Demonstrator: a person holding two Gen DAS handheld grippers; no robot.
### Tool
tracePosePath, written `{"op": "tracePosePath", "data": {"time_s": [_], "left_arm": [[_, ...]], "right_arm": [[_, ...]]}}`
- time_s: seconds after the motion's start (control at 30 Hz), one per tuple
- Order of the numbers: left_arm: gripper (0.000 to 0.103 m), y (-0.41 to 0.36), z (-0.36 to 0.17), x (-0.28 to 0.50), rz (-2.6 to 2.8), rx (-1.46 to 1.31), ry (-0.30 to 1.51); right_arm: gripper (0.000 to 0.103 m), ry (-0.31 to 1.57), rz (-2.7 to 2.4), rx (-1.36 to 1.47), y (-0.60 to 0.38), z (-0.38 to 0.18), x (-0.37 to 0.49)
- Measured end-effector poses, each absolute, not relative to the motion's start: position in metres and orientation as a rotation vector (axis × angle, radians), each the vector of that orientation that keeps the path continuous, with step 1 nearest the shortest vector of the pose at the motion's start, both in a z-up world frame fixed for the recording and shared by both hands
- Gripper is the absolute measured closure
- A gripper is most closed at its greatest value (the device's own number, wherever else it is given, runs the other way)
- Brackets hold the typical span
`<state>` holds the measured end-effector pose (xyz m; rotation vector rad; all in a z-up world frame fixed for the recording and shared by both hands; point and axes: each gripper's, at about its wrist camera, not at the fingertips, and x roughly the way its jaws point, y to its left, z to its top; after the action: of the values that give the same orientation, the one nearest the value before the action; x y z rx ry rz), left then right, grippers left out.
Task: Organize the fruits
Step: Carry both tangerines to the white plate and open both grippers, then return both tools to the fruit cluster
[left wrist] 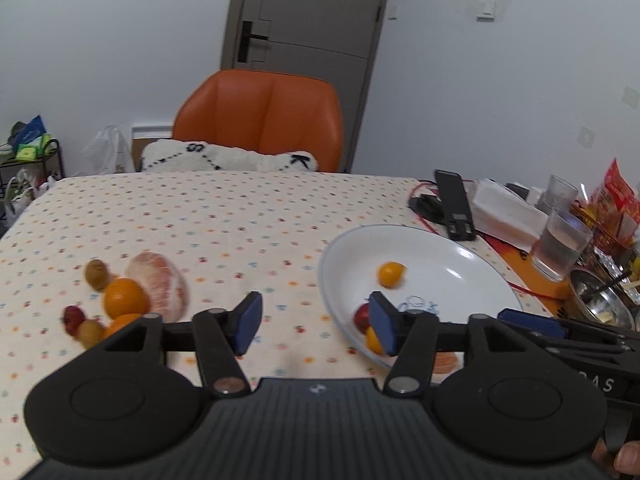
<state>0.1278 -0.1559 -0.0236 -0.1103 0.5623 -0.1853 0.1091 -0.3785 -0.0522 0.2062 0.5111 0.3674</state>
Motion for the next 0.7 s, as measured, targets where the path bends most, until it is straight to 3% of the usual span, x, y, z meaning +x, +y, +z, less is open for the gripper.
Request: {"op": "tracePosePath", "data": {"time_s": [0.1, 0.23, 0.43, 0.7], "left_arm": [[0.025, -0.145, -0.022, 0.124, -0.149, -0.114, 0.553], [0.019, -0.130, -0.021, 0.116, -0.112, -0.113, 0.524], [0.017, -0.102, -0.022, 0.109, -0.061, -0.141, 0.527], [0.016, -0.065, -0.023, 0.097, 0.004, -0.165, 0.524]], "right_arm": [[0.041, 0.509, 0.382, 0.197, -0.370, -0.050, 0.109], [0.028, 0.503, 0.403, 0.184, -0.356, -0.048, 0.108], [0.020, 0.501, 0.428, 0.176, -0.337, -0.047, 0.109], [0.018, 0.509, 0.474, 0.161, -0.308, -0.047, 0.111]]}}
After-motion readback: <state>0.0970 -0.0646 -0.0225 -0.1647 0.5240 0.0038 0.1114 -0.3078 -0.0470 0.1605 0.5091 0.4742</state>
